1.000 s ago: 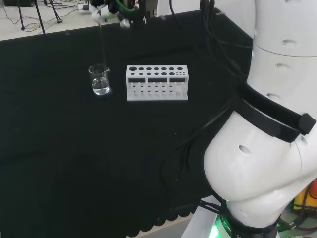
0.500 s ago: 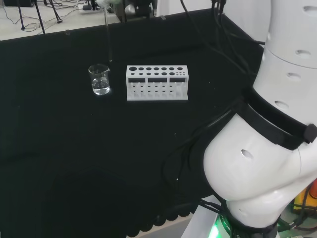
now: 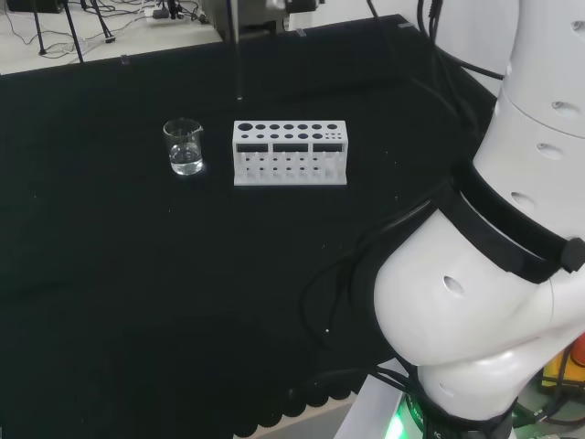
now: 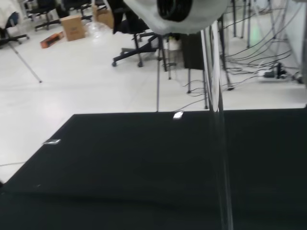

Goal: Put the glass rod back on the white test tube rack.

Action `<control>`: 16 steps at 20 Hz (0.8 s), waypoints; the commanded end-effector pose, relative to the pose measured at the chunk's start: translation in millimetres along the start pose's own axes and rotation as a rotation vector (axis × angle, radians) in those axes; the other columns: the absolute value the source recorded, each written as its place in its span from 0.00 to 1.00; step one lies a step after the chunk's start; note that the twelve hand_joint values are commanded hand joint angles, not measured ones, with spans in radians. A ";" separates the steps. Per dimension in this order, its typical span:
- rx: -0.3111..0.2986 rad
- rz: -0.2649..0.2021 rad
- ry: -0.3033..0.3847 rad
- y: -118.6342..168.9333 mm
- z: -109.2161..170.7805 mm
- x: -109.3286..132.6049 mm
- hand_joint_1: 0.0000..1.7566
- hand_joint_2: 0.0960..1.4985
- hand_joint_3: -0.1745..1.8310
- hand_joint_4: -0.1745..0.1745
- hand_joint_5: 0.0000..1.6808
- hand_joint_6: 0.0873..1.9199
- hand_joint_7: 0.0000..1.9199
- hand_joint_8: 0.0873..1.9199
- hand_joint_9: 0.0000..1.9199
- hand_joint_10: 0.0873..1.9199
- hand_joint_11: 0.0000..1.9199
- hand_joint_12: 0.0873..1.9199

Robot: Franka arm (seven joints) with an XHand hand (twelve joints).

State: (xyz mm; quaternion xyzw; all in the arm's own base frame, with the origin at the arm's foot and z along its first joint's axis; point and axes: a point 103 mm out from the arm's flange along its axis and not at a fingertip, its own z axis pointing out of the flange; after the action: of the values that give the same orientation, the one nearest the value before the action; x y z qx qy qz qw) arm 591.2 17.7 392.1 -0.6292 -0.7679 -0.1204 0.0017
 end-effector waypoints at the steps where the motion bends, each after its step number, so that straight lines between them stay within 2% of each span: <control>1: -0.017 0.089 -0.017 -22.8 -11.9 -48.8 0.74 0.67 0.09 0.00 0.67 0.21 0.63 0.46 0.86 0.35 0.69 0.30; 7: -0.037 0.152 -0.029 -42.9 -28.7 -86.1 0.74 0.67 0.09 0.00 0.67 0.21 0.63 0.46 0.86 0.35 0.69 0.30; 11: -0.038 0.179 -0.027 -54.2 -33.7 -99.3 0.74 0.67 0.09 0.00 0.67 0.21 0.63 0.46 0.86 0.35 0.69 0.30; 16: -0.075 0.166 -0.011 -74.7 -34.7 -107.3 0.74 0.67 0.09 0.00 0.67 0.21 0.63 0.46 0.86 0.35 0.69 0.30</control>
State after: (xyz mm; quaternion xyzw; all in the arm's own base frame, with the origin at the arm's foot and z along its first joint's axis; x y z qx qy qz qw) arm 563.1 -72.4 397.6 -0.6823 -0.7202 -0.1252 -0.0098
